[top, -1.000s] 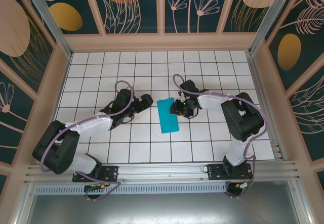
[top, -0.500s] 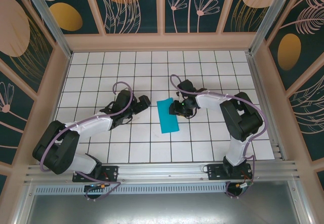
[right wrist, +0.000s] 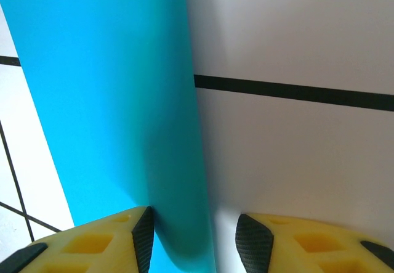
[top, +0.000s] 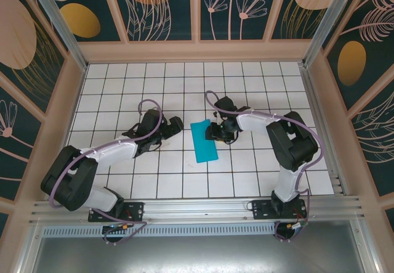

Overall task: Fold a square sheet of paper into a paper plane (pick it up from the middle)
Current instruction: Fold the square sheet of paper in half at the center of the table, then hold the square sheet of paper at the center of the table.

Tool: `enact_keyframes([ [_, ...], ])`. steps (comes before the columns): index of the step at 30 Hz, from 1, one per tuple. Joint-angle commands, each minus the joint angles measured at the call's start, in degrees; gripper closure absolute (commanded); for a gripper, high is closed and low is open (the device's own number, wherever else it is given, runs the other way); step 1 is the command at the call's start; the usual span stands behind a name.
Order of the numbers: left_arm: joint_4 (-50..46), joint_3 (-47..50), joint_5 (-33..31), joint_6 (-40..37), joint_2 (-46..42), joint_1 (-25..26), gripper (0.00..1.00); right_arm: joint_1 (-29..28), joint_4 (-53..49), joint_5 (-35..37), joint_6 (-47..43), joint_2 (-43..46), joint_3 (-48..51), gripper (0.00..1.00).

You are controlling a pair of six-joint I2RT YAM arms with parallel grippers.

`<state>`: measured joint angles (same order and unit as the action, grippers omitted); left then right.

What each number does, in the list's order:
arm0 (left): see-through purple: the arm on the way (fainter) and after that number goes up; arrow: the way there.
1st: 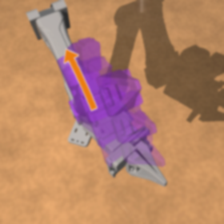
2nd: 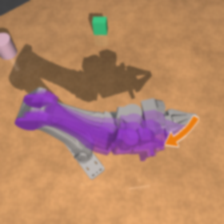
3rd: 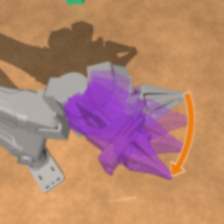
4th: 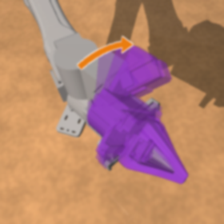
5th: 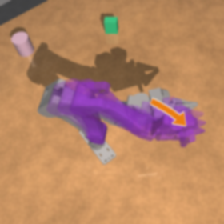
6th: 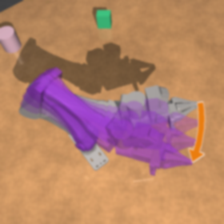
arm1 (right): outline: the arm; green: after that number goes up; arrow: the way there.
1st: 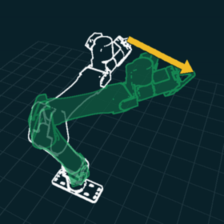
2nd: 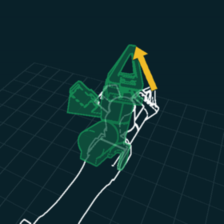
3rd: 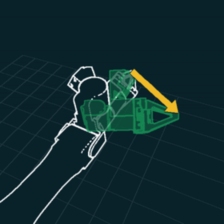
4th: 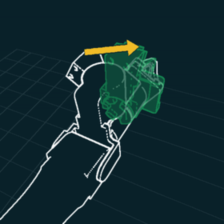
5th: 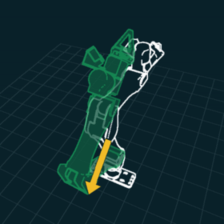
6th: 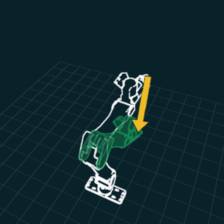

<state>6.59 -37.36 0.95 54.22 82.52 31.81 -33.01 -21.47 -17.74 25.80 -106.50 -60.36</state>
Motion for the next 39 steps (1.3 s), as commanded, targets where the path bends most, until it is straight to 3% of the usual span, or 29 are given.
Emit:
enact_keyframes([
  [1, 1.04, -1.48, 2.07, -1.22, 1.17, -0.19, 0.01, -1.67, 4.64, 6.48, -2.11, -13.31, 5.17, 0.52],
  [14, 4.1, -1.13, 6.27, -0.23, 2.45, -0.24, 0.03, -1.62, 3.99, 5.65, -0.01, -14.63, 4.48, 0.51],
  [25, 13.67, -0.77, 16.18, 1.25, 6.79, 1.08, 0.12, -1.66, 3.02, 6.48, 0.74, -15.43, 4.1, 0.5],
  [33, 18.1, -1.94, 19.93, 2.91, 11.29, 3.47, 0.49, -1.86, 3.02, 6.92, 0.15, -15.87, 4.33, 0.5],
  [39, 18.29, -3.19, 20.73, 3.02, 13.23, 4.4, 0.6, -1.84, 2.75, 7.71, -0.84, -16.18, 4.44, 0.51],
])
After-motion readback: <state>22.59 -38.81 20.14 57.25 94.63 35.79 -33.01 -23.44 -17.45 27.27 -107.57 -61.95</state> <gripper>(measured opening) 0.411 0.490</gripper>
